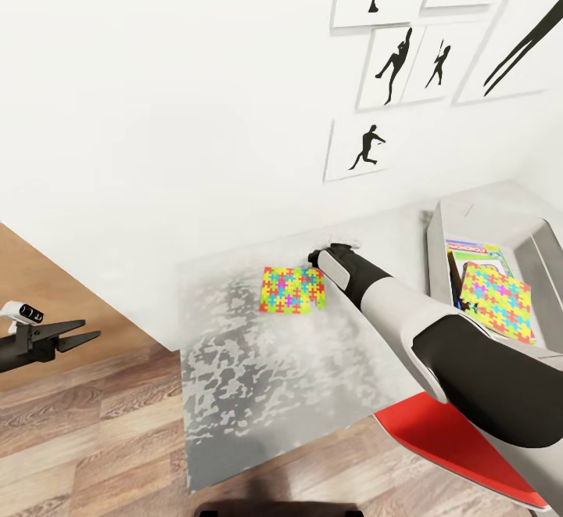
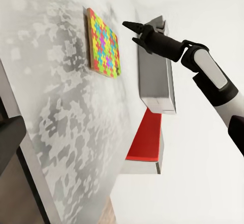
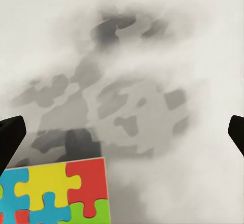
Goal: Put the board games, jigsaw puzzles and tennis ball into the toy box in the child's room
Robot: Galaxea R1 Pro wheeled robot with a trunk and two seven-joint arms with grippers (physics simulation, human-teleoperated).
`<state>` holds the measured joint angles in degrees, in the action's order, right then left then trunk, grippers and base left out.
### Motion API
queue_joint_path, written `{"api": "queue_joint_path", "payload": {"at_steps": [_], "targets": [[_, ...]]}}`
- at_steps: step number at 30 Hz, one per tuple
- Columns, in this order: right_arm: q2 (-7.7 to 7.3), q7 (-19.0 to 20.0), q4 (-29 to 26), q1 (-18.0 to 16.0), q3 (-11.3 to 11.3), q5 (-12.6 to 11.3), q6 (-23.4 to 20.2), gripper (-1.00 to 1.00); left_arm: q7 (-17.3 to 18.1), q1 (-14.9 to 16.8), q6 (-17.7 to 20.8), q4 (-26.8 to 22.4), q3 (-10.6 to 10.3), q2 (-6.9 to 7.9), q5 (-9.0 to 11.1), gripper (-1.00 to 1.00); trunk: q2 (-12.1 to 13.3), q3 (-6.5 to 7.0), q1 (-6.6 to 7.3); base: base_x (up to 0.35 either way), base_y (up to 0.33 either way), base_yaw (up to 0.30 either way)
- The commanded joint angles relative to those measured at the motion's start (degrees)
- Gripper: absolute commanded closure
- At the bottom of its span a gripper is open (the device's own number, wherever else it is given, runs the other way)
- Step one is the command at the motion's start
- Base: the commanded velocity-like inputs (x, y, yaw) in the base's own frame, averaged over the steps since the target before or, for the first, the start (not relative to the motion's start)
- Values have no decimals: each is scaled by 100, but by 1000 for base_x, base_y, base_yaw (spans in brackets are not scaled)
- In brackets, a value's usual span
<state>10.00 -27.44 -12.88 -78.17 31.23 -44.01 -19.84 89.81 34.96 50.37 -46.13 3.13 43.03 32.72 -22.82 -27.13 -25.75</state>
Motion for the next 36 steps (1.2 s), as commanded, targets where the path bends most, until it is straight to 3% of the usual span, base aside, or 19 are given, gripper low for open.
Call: {"api": "queue_joint_path", "payload": {"at_steps": [1,25,36], "targets": [[0,-29,-4,-4,33,-20,-31,-100,19,2,61,-1,-5,3,2,-100,-10,-9,-3,0,0,0],[0,60,1,-5,19,-26,29,-100,19,2,61,-1,-5,-26,-2,-100,-10,-9,-3,0,0,0],[0,244,198,-5,23,-37,-190,-100,19,2,69,-1,-5,-70,-2,-100,-10,-9,-3,0,37,0]]}}
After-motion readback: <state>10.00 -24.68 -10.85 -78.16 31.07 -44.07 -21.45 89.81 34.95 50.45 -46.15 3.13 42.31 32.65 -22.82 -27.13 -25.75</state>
